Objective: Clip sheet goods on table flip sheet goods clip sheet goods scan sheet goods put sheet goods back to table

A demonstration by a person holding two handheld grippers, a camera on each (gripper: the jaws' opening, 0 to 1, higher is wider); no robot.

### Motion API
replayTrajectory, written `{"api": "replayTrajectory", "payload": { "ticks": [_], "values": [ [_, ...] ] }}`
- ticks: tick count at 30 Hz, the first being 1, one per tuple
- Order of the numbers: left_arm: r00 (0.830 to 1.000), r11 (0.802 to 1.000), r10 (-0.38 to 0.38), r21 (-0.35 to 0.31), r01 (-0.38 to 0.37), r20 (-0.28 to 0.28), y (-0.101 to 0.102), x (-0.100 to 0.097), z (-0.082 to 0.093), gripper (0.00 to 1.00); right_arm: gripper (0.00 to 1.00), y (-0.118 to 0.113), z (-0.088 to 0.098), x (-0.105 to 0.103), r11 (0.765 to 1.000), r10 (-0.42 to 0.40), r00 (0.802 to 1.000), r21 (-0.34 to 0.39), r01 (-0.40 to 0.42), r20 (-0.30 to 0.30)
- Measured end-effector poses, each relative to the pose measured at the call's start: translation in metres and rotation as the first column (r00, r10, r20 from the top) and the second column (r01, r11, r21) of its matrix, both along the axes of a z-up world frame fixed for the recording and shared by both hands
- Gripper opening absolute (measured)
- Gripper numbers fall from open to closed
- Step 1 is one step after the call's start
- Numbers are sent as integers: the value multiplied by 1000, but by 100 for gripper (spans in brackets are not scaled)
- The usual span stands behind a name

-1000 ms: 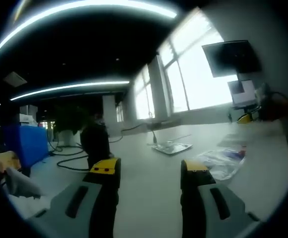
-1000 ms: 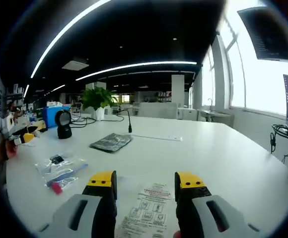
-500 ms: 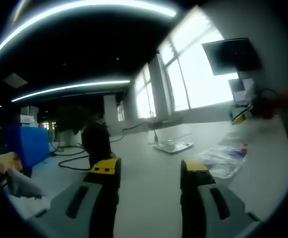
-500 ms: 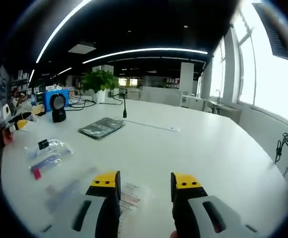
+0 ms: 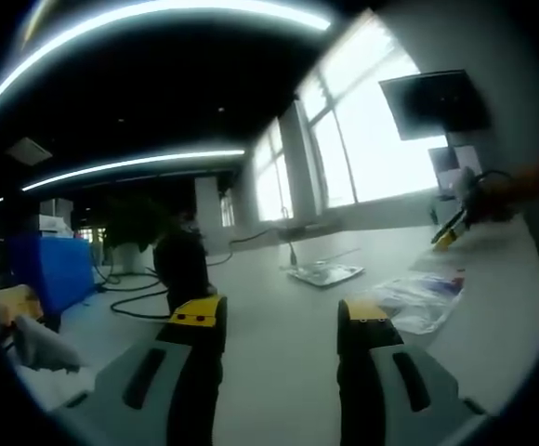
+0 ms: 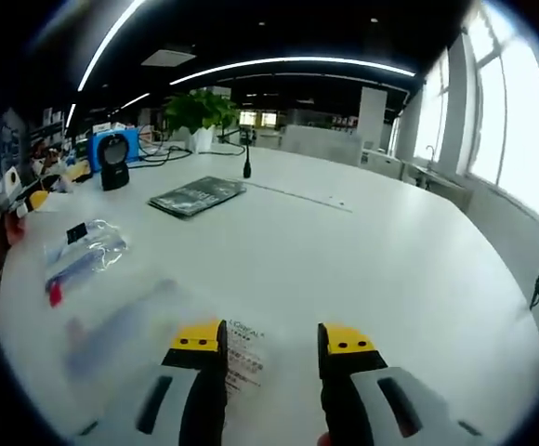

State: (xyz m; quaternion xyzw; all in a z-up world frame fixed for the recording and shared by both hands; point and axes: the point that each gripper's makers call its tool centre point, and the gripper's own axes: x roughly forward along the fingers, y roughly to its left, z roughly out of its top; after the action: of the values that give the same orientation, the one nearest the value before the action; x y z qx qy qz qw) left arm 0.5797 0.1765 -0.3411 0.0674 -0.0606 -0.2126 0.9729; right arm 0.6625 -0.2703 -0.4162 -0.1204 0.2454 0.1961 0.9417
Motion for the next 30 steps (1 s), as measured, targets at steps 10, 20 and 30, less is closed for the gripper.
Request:
{"api": "replayTrajectory", "payload": {
  "ticks": [10,20,30],
  "values": [
    [1000,1000,-7,5,7,0,-2,-3,1,40,31,0,-5,-3,999,-28,998,33,30,-56],
    [1000,1000,1,4,-1,-2,-1,-2,0,40,30,-5,-3,-3,996,-56,995,69,62,-85],
    [1000,1000,-4,18,4,-5,-3,-2,0,40,27,-11,-5,-13,993,-59,993,96,69,-103]
  ]
}}
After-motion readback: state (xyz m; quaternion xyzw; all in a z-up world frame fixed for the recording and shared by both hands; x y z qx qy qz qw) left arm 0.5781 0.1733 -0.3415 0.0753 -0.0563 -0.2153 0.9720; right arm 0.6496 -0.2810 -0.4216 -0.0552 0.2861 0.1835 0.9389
